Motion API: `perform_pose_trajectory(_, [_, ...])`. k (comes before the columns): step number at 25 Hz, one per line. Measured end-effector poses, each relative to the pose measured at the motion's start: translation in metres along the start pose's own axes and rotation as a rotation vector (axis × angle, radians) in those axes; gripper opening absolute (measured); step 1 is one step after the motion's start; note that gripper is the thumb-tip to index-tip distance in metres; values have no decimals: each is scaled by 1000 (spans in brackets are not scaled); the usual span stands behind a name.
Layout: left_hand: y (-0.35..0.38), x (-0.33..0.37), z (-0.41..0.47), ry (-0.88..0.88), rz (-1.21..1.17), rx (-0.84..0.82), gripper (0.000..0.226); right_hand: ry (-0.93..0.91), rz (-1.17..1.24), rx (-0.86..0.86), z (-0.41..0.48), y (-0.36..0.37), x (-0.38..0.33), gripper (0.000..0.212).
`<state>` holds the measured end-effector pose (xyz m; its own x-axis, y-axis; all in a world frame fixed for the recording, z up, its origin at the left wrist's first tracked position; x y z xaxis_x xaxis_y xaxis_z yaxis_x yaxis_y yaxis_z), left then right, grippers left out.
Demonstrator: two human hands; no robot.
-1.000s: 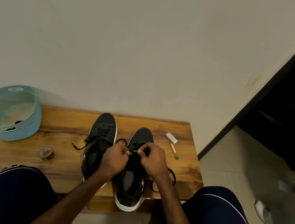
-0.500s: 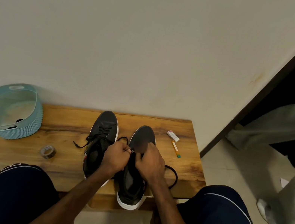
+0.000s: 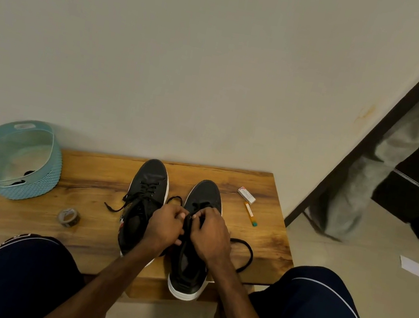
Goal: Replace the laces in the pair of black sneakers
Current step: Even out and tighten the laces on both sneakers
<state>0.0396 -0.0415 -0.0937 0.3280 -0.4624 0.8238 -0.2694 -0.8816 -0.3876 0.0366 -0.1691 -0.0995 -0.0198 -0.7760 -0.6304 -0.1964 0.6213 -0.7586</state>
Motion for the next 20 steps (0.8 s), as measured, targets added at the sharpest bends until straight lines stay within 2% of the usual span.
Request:
perform_pose_trajectory(7, [4, -1, 0, 25, 30, 70, 6, 102, 110, -44, 3, 1, 0, 3])
perform_pose_trajectory(15, [8, 1, 0, 34, 77, 142, 4, 191, 283, -99, 8, -6, 4, 9])
perform_pose_trajectory(20, [10, 0, 0, 49, 117, 153, 5, 179, 51, -99, 6, -8, -6, 4])
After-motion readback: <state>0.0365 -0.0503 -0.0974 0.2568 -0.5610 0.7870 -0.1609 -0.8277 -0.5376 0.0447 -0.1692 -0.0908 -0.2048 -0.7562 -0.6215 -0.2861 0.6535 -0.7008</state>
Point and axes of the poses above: each hand's wrist, its own z-axis towards the middle knuckle, its own y-axis out of the palm, x = y × z, the point moved 1 cm from there along z, towards the middle knuckle, and after that the axes turned 12 degrees about -x, right-handed, at the moved point
